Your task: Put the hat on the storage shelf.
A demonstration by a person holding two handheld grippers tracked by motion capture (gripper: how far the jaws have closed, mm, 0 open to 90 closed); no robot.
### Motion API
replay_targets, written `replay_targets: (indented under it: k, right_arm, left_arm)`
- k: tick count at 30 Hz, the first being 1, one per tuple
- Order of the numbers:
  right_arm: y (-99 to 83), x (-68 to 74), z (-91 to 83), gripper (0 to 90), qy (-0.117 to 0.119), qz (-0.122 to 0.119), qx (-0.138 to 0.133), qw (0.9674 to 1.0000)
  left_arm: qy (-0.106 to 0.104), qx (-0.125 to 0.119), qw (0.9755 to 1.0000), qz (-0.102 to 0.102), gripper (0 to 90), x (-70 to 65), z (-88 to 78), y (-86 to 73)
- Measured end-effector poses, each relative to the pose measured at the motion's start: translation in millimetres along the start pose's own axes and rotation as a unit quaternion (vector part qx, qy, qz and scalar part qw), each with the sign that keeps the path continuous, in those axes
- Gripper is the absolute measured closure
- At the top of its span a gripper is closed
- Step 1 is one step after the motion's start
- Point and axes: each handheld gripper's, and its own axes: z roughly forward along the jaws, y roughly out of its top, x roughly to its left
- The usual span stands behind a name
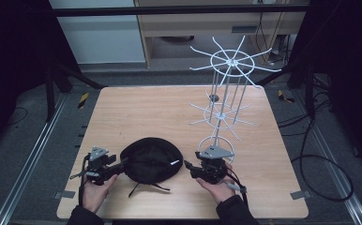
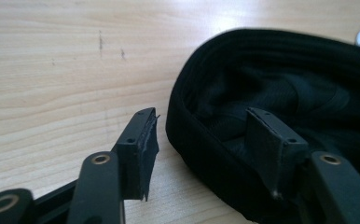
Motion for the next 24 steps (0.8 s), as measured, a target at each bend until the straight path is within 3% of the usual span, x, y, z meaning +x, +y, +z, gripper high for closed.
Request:
replay_targets:
  k: [11,18,24]
  right_arm:
    - [15.2,8.6,28.8,47.1,0.001,0.011,0.009,0.9999]
    - [12.7,12.1,48.4,50.3,-0.005,0.004,0.045,0.9990]
    - [8.1,8.6,54.9,53.8,0.000,0.016,0.065,0.9978]
  left_arm:
    - [0.003,0.041,0.9991,0.010,57.7,-1.5,10.4,-5.0]
    - [0.006,0.058,0.9982,0.016,68.6,-2.1,12.2,-8.6]
    - [0.008,0.065,0.9977,0.018,74.0,-2.3,12.9,-10.2]
